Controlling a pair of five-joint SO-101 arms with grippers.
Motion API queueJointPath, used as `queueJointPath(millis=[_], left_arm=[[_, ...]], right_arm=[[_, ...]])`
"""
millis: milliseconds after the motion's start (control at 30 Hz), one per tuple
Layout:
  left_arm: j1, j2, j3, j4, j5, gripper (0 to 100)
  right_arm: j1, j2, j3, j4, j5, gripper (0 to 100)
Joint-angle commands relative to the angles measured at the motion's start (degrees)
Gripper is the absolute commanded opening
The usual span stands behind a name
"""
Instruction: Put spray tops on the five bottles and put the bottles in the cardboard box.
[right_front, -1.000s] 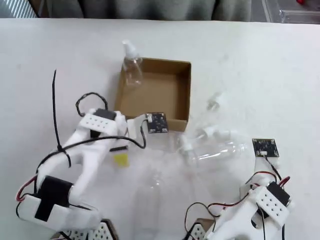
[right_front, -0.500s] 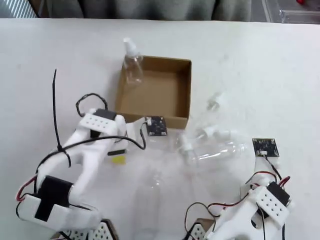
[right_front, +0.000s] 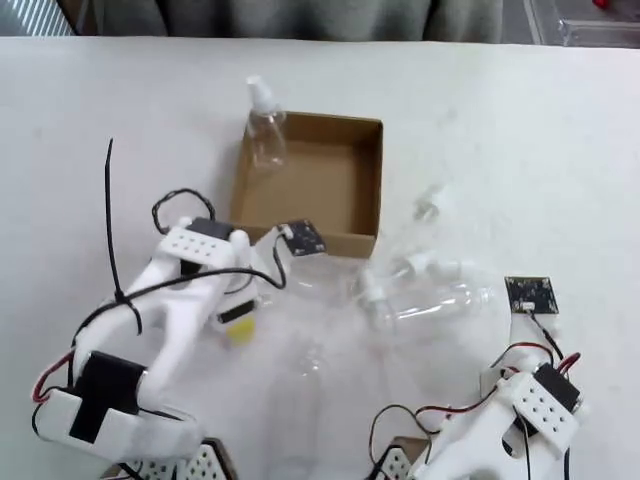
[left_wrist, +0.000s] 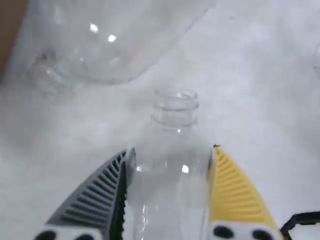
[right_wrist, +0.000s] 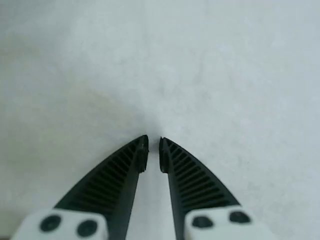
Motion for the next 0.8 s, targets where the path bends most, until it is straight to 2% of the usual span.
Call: queueJointPath(millis=[0, 333, 567, 767], left_arm=[[-1.4, -0.6, -0.8, 0.7, 3.3, 5], [-8.5, -16.7, 9.4, -3.0, 4.5, 5], [-14.9, -21.7, 10.0, -5.1, 18.1, 5], [-21.0, -20.2, 8.0, -7.0, 25.8, 5]], right_arm=[[-0.6, -1.0, -0.2, -1.1, -1.7, 2.8], [-0.1, -1.0, -0.2, -1.1, -1.9, 2.8], [-0.3, -1.1, -1.2, -0.7, -2.0, 2.4], [-0.7, -0.7, -11.3, 6.0, -6.6, 2.8]])
